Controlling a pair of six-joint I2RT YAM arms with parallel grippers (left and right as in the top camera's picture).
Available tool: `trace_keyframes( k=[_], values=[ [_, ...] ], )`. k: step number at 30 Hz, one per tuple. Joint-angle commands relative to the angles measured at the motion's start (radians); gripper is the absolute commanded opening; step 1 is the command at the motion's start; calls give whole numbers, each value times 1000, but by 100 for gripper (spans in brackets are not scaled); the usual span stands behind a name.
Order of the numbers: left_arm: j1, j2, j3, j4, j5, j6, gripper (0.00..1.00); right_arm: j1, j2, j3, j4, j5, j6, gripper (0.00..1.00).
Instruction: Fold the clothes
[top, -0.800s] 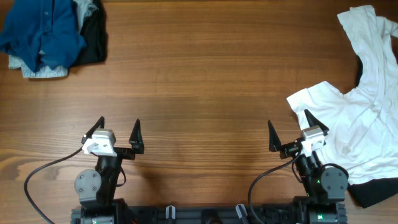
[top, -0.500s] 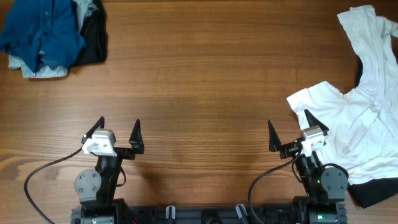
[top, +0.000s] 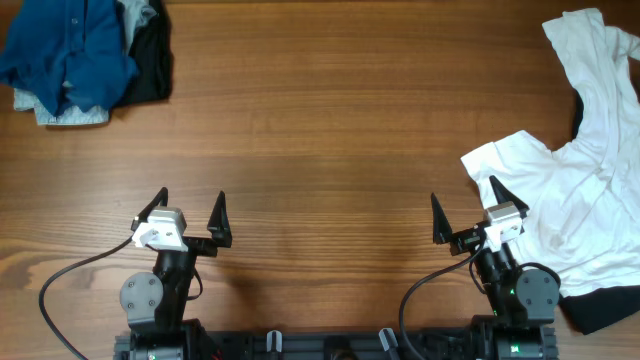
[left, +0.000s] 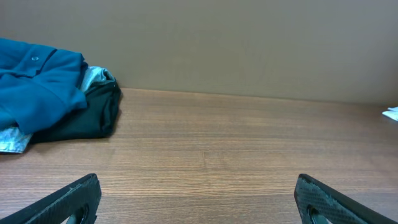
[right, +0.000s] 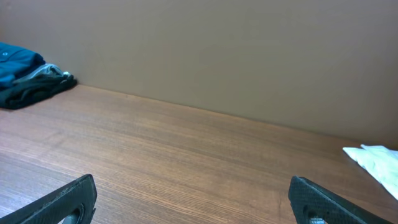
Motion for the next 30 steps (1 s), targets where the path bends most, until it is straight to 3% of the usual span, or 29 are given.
trace_keyframes(
  k=[1,21,30],
  values=[
    [0,-5,-5,-2,19,-6,100,5,3,-1,3,6,1,100],
    [0,-5,-5,-2,19,-6,100,5,3,-1,3,6,1,100],
    [0,-5,-5,-2,19,-6,100,5,3,0,5,63,-124,100]
  ],
)
